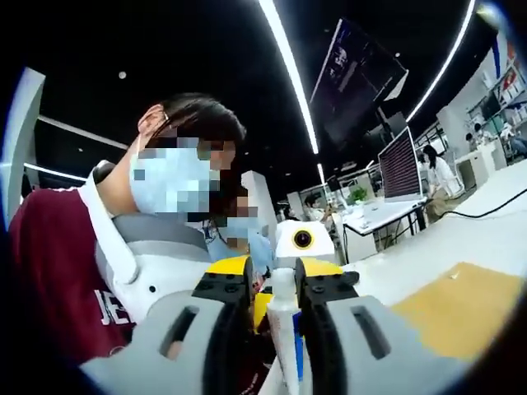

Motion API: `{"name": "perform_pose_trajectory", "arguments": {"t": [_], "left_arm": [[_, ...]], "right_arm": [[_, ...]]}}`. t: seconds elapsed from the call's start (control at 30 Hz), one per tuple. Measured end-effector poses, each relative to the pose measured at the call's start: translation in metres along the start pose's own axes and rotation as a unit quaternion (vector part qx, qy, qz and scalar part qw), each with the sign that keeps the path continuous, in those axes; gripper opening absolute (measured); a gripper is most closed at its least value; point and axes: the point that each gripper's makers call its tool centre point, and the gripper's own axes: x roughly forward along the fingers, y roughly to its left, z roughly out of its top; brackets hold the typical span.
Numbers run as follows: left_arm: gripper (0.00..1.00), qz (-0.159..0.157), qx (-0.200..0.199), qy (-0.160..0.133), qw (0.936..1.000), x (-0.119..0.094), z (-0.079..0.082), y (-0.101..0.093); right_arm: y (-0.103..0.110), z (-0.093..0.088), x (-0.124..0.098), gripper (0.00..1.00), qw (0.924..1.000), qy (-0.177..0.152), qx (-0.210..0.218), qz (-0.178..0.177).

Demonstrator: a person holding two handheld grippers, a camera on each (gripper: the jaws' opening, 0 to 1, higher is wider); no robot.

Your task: Pick up the toothpaste unscrew the cap squeeze it onto the small board screw the cap back on and return it to the table

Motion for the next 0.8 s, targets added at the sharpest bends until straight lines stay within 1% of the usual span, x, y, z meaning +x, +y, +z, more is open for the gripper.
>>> {"name": "perform_pose_trajectory", "arguments": {"t": [0.03,0.07,0.1,0.13,0.23,0.33,0.37,0.4,0.43,0.5,0.53,0.57,0.6,0.63,0.67,0.7,0.73,0.77,0.8], "left_arm": [[0.15,-0.010,-0.010,-0.008,0.9999,0.000,0.002,0.000],[0.15,-0.016,-0.019,-0.012,0.9996,0.000,0.003,0.000],[0.15,-0.021,-0.022,-0.013,0.9995,0.001,0.003,0.000],[0.15,-0.020,-0.024,-0.014,0.9994,0.001,0.004,0.001],[0.15,-0.039,-0.059,-0.012,0.9974,0.002,0.003,-0.003],[0.15,-0.038,-0.083,-0.003,0.9958,0.003,0.001,-0.003],[0.15,-0.031,-0.082,0.004,0.9962,0.004,0.001,-0.002],[0.15,-0.013,-0.072,0.009,0.9972,0.004,0.000,0.002],[0.15,0.012,-0.055,0.015,0.9983,0.004,0.001,0.006],[0.15,0.045,-0.021,0.033,0.9982,0.004,0.000,0.009],[0.15,0.059,-0.014,0.042,0.9973,0.004,-0.001,0.009],[0.15,0.081,-0.005,0.051,0.9954,0.004,-0.001,0.012],[0.15,0.092,-0.003,0.057,0.9941,0.004,-0.002,0.012],[0.15,0.122,-0.002,0.067,0.9902,0.003,-0.004,0.017],[0.15,0.135,0.009,0.074,0.9880,0.003,-0.005,0.019],[0.15,0.143,0.023,0.075,0.9866,0.003,-0.005,0.020],[0.15,0.145,0.020,0.074,0.9865,0.005,-0.006,0.019],[0.15,0.142,0.018,0.073,0.9869,0.005,-0.007,0.018],[0.15,0.138,0.016,0.073,0.9876,0.005,-0.007,0.017]], "right_arm": [[0.000,0.002,0.001,0.19,0.9998,-0.007,0.015,0.009],[-0.003,0.002,0.001,0.15,0.9995,-0.010,0.028,0.008],[-0.007,0.002,0.001,0.12,0.9996,-0.011,0.026,0.004],[-0.007,0.002,0.001,0.12,0.9995,-0.013,0.028,0.006],[-0.003,0.001,0.002,0.12,0.9994,-0.012,0.033,0.004],[-0.005,-0.001,0.002,0.11,0.9992,-0.004,0.034,-0.023],[-0.006,-0.002,0.001,0.11,0.9989,-0.001,0.035,-0.032],[-0.009,-0.001,-0.001,0.11,0.9977,-0.001,0.040,-0.054],[-0.011,-0.001,-0.002,0.11,0.9969,-0.002,0.039,-0.068],[-0.014,-0.001,-0.006,0.11,0.9941,-0.005,0.043,-0.099],[-0.017,0.000,-0.008,0.10,0.9917,-0.010,0.044,-0.120],[-0.019,0.001,-0.010,0.10,0.9897,-0.013,0.042,-0.136],[-0.021,0.000,-0.012,0.10,0.9854,-0.015,0.046,-0.163],[-0.026,-0.001,-0.016,0.10,0.9801,-0.015,0.051,-0.192],[-0.027,-0.001,-0.018,0.10,0.9751,-0.017,0.055,-0.214],[-0.027,-0.001,-0.019,0.10,0.9724,-0.023,0.057,-0.225],[-0.028,-0.001,-0.020,0.10,0.9691,-0.028,0.057,-0.238],[-0.024,-0.002,-0.020,0.10,0.9700,-0.030,0.057,-0.234],[-0.024,-0.002,-0.021,0.10,0.9680,-0.036,0.065,-0.240]]}}
